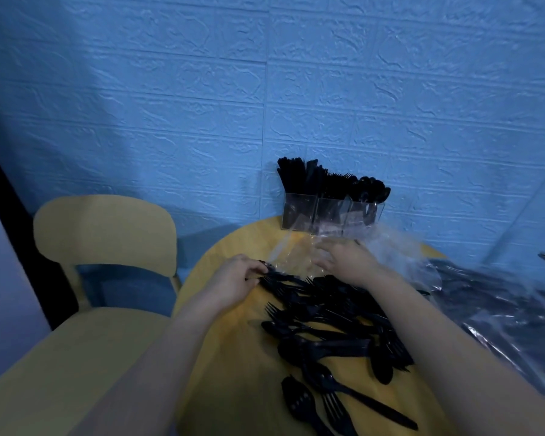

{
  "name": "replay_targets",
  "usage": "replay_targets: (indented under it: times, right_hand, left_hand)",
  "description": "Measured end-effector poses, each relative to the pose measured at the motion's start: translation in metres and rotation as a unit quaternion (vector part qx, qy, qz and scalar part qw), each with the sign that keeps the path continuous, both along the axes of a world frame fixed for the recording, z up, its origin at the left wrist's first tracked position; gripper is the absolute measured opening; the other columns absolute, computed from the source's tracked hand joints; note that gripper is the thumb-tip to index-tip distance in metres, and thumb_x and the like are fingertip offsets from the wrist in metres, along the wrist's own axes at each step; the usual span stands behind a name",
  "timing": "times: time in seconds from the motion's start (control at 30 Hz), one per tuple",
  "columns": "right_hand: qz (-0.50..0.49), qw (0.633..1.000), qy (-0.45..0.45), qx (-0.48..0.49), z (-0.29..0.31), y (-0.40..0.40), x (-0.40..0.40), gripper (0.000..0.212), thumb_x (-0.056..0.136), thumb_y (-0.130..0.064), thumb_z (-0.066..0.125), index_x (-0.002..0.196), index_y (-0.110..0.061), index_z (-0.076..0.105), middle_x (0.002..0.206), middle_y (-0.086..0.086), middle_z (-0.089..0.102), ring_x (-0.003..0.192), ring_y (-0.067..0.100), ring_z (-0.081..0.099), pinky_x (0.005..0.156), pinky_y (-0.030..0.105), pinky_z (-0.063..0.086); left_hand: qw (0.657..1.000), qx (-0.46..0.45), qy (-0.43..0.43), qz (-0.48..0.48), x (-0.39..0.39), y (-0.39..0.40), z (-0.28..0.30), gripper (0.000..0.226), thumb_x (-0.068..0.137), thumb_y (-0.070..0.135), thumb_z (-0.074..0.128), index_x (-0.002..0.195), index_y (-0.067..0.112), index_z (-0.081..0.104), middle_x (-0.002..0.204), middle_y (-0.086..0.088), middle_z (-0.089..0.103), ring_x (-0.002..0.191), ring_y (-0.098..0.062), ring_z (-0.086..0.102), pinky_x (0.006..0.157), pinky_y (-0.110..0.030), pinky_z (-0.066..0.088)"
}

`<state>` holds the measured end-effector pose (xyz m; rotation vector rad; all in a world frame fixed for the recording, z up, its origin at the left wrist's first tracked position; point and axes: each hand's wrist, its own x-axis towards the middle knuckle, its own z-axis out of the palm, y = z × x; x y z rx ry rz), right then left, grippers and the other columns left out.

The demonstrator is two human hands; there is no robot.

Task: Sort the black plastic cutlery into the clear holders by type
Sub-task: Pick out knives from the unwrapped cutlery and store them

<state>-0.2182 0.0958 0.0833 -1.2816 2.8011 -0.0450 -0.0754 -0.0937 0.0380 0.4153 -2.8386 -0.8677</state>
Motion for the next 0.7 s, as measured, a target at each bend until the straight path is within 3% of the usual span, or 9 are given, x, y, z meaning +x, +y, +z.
replay_targets:
  times: [0.13,0.3,0.47,0.57,0.7]
  right_hand:
    - [-0.007,0.995,-0.031,-0.091,0.003,0.015,0.007,0.031,0.094,-0.041,0.053,0.114,-0.019,0.063,0.125,0.0,0.056,0.112,0.017,0.052,0.093,0.03,0.043]
    - [-0.048,0.981,-0.037,-0.185,0.005,0.047,0.008,0.019,0.093,-0.021,0.059,0.11,-0.014,0.064,0.116,0.002,0.058,0.101,0.016,0.055,0.083,0.024,0.041]
    - [-0.076,0.978,-0.019,-0.192,0.008,0.065,0.015,0.003,0.089,-0.02,0.064,0.089,-0.018,0.066,0.094,-0.001,0.057,0.082,0.013,0.054,0.072,0.023,0.04]
    - [-0.083,0.99,-0.037,-0.111,0.002,0.072,0.03,0.017,0.09,-0.032,0.062,0.1,-0.019,0.067,0.107,0.001,0.057,0.097,0.017,0.054,0.083,0.032,0.048]
    - [-0.062,0.994,-0.036,-0.085,-0.011,0.08,0.054,0.041,0.094,-0.035,0.056,0.132,-0.019,0.054,0.131,-0.001,0.043,0.125,0.019,0.039,0.103,0.033,0.039]
  left_hand:
    - [0.998,-0.06,-0.002,-0.013,-0.007,0.003,0.002,0.032,0.097,0.011,0.049,0.124,0.022,0.063,0.119,-0.002,0.05,0.111,-0.019,0.05,0.09,-0.021,0.038]
    - [0.993,-0.096,-0.051,-0.038,-0.02,0.002,0.002,0.043,0.097,0.011,0.046,0.137,0.028,0.05,0.131,-0.002,0.045,0.118,-0.021,0.045,0.098,-0.03,0.039]
    - [0.995,-0.051,0.08,0.02,-0.02,0.023,0.017,0.027,0.093,0.002,0.051,0.106,0.017,0.07,0.112,0.002,0.051,0.105,-0.015,0.049,0.088,-0.024,0.042]
    - [0.994,-0.03,0.105,-0.026,-0.016,0.051,0.017,0.021,0.095,0.01,0.052,0.1,0.019,0.07,0.107,0.008,0.047,0.097,-0.009,0.05,0.078,-0.015,0.038]
    - [0.995,-0.054,0.06,-0.057,-0.013,0.073,0.012,0.026,0.097,0.018,0.05,0.117,0.025,0.065,0.13,0.003,0.041,0.118,-0.015,0.044,0.099,-0.025,0.039]
